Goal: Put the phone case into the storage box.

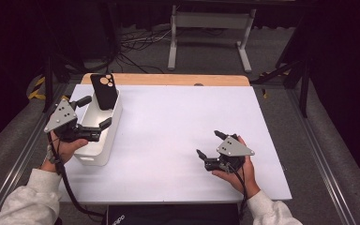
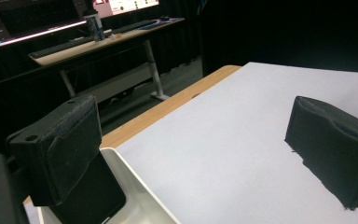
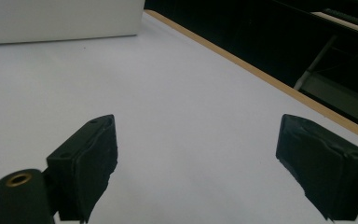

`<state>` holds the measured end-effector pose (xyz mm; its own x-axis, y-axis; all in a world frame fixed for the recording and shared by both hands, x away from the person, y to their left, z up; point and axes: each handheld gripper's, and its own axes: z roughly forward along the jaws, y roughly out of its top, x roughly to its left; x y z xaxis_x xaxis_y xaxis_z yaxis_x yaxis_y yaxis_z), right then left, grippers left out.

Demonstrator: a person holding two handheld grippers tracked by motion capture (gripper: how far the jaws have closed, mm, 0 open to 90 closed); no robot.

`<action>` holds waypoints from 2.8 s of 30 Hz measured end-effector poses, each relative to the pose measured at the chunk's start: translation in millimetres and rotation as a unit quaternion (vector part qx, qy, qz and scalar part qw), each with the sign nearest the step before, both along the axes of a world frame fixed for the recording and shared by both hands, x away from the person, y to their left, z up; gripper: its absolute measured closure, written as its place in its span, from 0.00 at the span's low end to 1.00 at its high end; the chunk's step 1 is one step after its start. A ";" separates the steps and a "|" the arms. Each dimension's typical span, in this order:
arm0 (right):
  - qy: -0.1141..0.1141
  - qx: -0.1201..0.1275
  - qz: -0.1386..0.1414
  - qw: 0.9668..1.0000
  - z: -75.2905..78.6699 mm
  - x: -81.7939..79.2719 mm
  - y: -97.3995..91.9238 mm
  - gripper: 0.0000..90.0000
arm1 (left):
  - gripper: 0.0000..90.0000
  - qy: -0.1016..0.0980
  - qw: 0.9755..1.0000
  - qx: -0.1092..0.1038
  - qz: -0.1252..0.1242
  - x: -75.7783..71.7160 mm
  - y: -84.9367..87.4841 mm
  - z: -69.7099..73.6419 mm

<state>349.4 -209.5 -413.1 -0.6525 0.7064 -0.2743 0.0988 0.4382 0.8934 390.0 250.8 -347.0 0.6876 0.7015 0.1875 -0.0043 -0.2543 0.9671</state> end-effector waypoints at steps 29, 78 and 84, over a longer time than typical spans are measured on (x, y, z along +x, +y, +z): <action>-0.003 0.004 -0.003 1.000 4.0 -1.8 -0.5 0.14 | 0.06 -0.012 0.998 0.006 -0.053 -30.6 -29.3 -5.0; -0.008 -0.003 0.002 1.000 5.4 -18.4 2.2 0.14 | 0.05 -0.004 0.995 0.025 -0.096 -66.0 -64.3 -38.8; -0.007 -0.005 0.004 1.000 5.1 -19.9 4.3 0.14 | 0.05 0.003 0.994 0.033 -0.100 -66.4 -68.2 -47.9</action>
